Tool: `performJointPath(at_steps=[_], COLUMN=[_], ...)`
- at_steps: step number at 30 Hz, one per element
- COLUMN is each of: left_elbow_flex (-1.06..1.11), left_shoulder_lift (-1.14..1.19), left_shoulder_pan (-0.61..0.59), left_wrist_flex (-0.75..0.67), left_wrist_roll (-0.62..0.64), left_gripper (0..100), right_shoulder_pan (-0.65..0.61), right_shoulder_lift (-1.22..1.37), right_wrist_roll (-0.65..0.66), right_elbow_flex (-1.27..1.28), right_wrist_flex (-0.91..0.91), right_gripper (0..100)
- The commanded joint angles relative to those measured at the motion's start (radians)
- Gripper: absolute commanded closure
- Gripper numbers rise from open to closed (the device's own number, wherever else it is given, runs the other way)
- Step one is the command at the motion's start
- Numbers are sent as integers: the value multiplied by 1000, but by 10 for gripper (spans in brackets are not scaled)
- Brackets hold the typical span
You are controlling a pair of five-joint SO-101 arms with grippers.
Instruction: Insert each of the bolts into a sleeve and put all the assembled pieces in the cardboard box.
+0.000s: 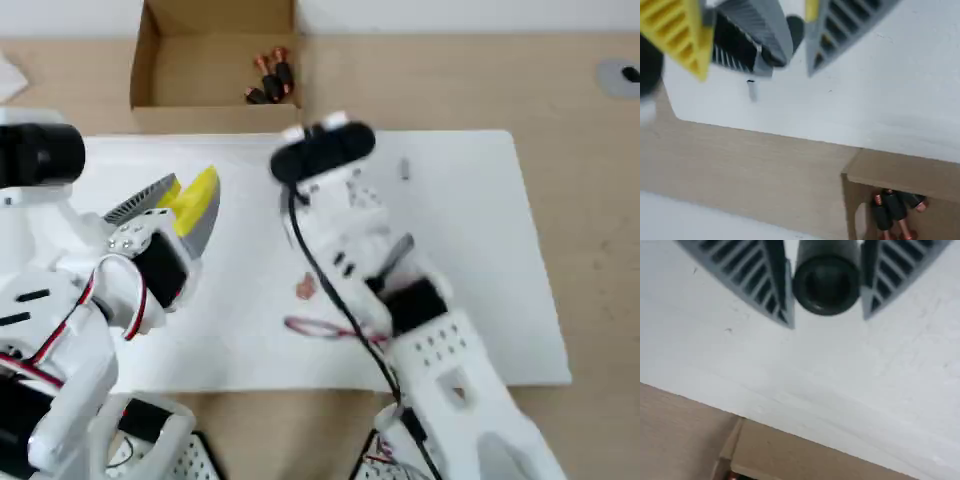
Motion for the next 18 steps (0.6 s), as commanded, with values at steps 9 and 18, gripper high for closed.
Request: performJointPath(at_steps=[9, 18], left_elbow_flex=[153, 213], left_shoulder_lift=[70, 479], left_shoulder_pan=[-43, -80], left_wrist_flex=[41, -114], left_wrist_roll=[-107, -193], left_gripper=[861, 858], right_shoulder_pan=[64, 217], right_shoulder_lift=[101, 42], right_wrist_roll=[54, 95], right_elbow_flex=[-122, -117], right_wrist_flex=[28, 138], right_gripper=[989, 989])
